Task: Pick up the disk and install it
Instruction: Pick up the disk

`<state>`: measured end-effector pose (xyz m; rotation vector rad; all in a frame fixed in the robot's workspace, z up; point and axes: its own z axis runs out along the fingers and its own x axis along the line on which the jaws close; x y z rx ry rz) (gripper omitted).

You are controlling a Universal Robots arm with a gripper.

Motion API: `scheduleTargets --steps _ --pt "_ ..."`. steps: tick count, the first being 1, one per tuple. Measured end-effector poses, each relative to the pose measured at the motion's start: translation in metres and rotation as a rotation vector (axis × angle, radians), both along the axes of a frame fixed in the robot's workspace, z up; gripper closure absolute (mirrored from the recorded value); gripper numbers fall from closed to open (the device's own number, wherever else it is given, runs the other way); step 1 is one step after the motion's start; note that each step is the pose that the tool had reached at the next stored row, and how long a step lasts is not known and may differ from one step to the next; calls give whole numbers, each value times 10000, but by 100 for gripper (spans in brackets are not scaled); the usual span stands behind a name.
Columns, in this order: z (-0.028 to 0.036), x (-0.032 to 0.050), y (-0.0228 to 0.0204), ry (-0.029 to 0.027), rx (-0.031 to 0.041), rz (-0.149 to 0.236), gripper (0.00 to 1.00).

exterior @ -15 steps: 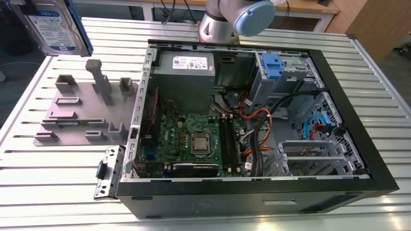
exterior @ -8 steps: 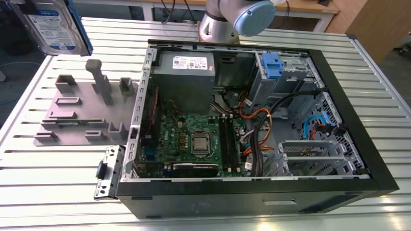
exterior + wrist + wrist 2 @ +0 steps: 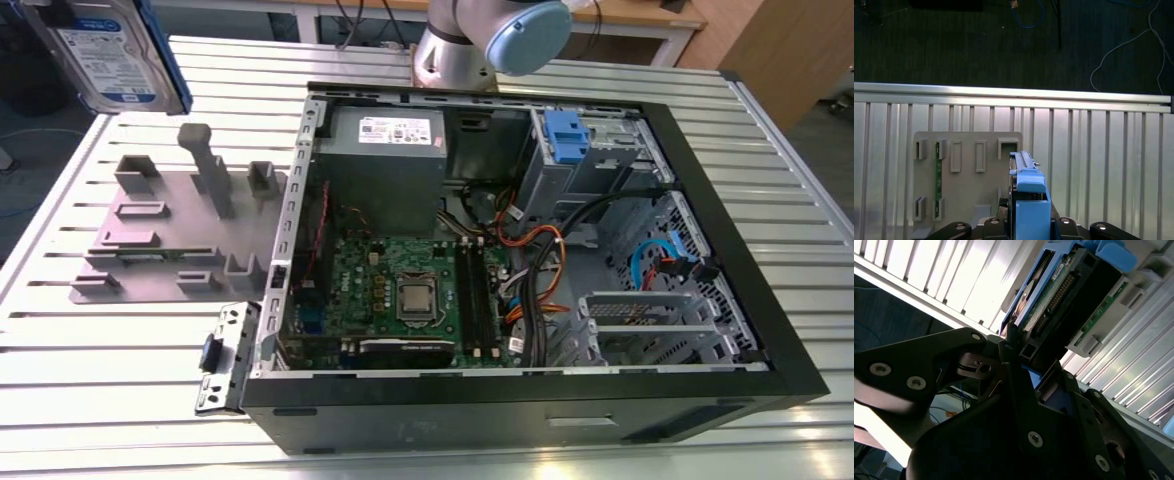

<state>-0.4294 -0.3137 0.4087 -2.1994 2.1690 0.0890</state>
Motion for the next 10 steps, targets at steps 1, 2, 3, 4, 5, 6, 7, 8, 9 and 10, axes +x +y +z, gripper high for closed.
scheduleTargets --steps 1,2,3,4,5,6,7,8,9,10 --pt "3 0 0 0 1 0 64" --pt "6 0 0 -1 0 0 64" --pt "11 0 0 0 0 0 64" --pt "13 0 0 0 0 0 64" --pt "16 0 0 0 0 0 64" --pt "18 0 0 0 0 0 64" --pt "20 0 0 0 0 0 64" --pt "23 0 0 0 0 0 64" --pt "26 0 0 0 0 0 64" --pt "28 0 0 -1 1 0 64"
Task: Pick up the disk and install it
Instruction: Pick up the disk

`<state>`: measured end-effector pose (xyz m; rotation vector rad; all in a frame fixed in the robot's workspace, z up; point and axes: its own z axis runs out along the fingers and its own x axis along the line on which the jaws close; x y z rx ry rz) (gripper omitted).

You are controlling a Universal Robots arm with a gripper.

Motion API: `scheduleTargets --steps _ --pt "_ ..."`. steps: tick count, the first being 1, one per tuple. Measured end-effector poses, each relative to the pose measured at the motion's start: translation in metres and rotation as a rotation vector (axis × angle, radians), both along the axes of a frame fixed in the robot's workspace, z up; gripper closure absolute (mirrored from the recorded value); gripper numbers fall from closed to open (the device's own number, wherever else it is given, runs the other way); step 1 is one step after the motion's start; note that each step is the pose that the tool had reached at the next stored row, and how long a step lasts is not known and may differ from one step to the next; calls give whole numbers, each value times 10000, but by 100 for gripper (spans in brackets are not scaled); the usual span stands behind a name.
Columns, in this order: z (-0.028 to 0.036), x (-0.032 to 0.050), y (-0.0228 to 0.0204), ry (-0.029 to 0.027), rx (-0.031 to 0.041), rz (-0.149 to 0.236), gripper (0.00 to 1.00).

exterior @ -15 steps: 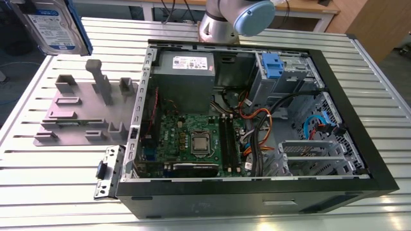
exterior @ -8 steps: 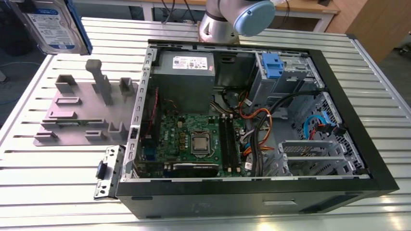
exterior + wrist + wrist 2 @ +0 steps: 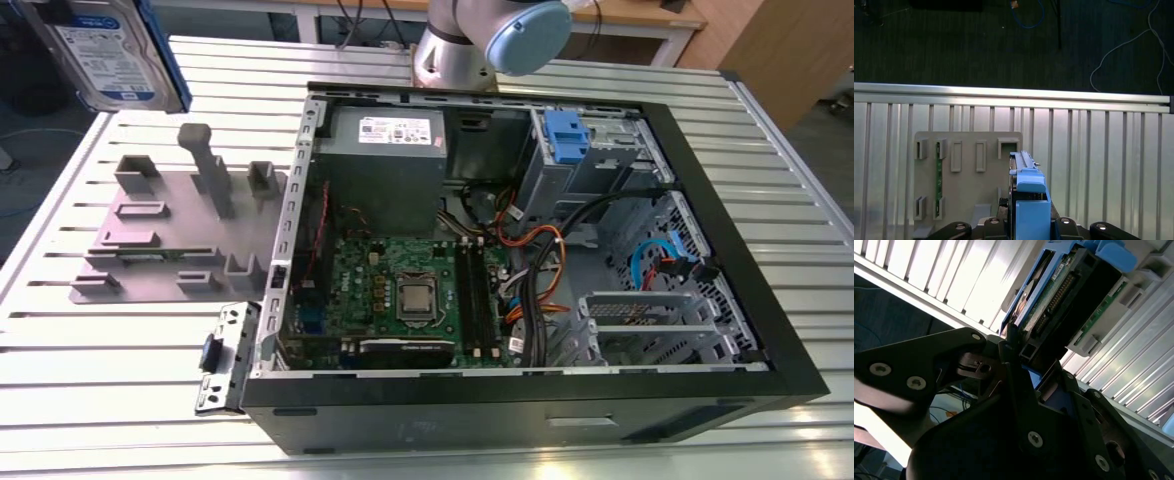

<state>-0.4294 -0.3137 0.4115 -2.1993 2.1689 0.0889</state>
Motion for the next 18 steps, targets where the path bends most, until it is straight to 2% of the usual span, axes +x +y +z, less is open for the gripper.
scheduleTargets --steps 18 --pt "50 0 0 1 -1 0 64"
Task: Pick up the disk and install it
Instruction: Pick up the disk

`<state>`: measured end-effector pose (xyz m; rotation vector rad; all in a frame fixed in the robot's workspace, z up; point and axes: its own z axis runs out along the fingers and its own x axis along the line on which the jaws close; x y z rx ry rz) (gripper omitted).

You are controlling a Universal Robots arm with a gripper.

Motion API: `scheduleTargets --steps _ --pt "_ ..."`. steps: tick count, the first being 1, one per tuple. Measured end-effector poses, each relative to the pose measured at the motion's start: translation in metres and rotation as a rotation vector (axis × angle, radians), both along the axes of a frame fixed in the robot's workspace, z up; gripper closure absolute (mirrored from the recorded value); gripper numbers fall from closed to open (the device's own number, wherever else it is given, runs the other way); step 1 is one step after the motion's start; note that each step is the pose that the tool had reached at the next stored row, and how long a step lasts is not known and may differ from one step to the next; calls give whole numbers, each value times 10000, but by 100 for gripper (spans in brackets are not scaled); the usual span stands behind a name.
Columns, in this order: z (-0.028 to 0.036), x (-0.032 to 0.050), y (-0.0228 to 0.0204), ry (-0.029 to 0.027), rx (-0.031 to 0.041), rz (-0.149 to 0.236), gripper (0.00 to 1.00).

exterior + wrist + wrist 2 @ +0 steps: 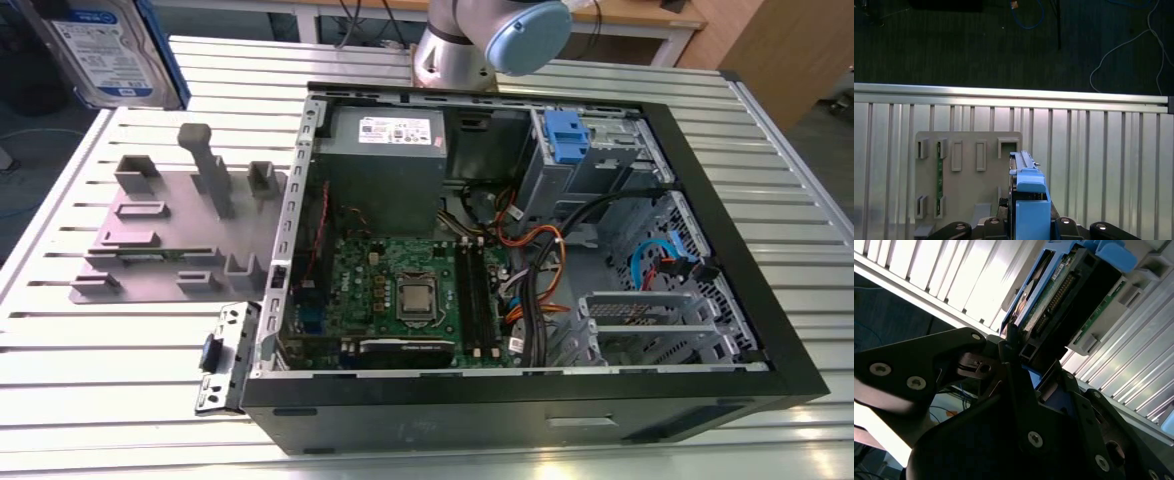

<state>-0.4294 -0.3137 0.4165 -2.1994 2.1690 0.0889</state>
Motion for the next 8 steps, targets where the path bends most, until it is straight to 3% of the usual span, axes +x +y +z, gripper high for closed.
scheduleTargets --steps 8 --pt "19 0 0 0 0 0 64"
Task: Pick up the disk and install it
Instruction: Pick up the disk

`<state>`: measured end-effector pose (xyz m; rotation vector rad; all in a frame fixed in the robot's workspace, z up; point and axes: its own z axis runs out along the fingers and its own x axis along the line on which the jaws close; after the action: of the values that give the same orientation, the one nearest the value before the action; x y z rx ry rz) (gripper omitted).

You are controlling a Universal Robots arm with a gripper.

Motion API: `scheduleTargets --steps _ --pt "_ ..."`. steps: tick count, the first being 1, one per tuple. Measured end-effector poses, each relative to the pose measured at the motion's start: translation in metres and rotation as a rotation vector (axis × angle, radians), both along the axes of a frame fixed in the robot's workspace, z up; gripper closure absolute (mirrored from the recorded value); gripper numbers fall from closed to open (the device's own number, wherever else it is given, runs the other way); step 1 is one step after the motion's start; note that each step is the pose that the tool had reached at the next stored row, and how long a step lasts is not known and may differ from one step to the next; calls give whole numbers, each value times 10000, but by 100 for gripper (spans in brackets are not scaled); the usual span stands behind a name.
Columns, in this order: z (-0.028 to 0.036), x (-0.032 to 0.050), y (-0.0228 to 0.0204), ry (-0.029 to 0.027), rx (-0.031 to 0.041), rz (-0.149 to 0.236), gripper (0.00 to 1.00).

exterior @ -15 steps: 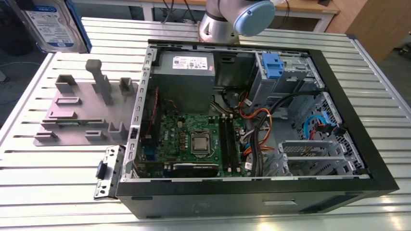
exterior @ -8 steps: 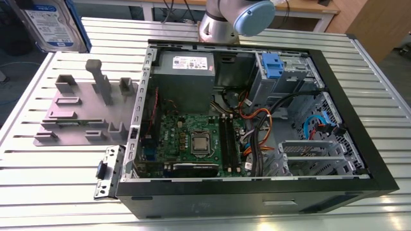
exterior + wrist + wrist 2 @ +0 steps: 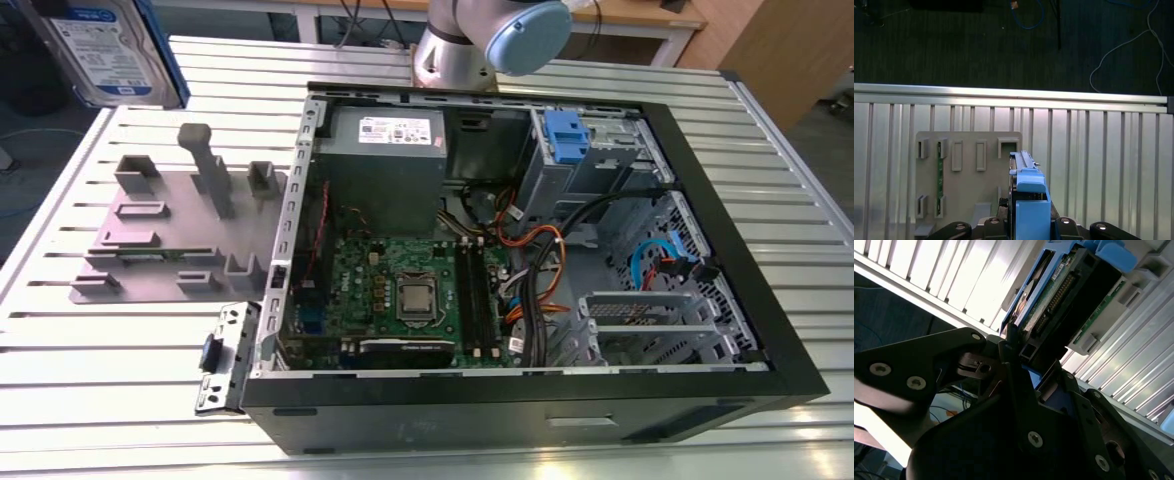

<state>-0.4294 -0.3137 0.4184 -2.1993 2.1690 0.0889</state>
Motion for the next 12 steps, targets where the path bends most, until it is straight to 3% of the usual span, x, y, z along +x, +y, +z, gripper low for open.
scheduleTargets --steps 12 --pt "29 0 0 0 0 0 64"
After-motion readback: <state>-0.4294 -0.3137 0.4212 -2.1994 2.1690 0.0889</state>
